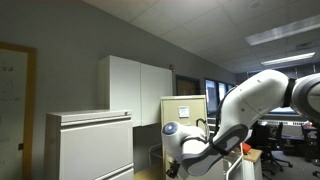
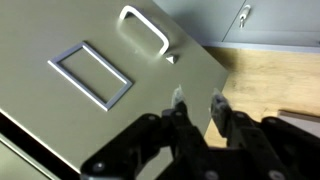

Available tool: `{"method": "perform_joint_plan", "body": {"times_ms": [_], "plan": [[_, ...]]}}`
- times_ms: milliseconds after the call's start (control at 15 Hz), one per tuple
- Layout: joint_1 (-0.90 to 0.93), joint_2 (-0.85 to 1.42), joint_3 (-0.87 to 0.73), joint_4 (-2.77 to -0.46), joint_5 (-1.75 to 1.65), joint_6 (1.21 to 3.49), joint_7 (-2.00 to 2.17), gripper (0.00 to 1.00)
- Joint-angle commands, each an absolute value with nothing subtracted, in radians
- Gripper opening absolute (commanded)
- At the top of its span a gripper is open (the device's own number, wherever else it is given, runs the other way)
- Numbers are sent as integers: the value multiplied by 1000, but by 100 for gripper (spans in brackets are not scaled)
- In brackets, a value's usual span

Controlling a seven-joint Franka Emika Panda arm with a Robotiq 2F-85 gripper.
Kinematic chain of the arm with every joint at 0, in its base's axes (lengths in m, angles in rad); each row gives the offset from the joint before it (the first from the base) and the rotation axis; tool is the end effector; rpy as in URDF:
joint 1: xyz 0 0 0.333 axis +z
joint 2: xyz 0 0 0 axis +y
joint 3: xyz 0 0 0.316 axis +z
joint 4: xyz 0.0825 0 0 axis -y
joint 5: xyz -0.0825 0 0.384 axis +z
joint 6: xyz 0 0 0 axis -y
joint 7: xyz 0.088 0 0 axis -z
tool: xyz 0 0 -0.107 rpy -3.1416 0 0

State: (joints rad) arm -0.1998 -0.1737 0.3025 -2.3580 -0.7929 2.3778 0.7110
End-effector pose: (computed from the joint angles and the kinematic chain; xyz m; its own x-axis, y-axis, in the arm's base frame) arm 0.4954 0.0457 0.4158 0.9206 0.0424 0.3883 -0.1613 -0.8641 0.4768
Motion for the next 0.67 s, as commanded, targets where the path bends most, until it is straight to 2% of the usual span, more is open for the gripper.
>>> {"method": "perform_joint_plan", "body": {"times_ms": [0,133,333,400,600], "plan": [[-335,-102,396,-2289,-1076,2409,839,3],[-376,-68,410,-2256,-1253,2408,931,0],[-396,10,389,-2209,-1496,2407,1072,0],[-249,43,237,-2201,-1575,2387,1130,0],[-186,112,127,-2156,-1663,2395,1226,0]]}}
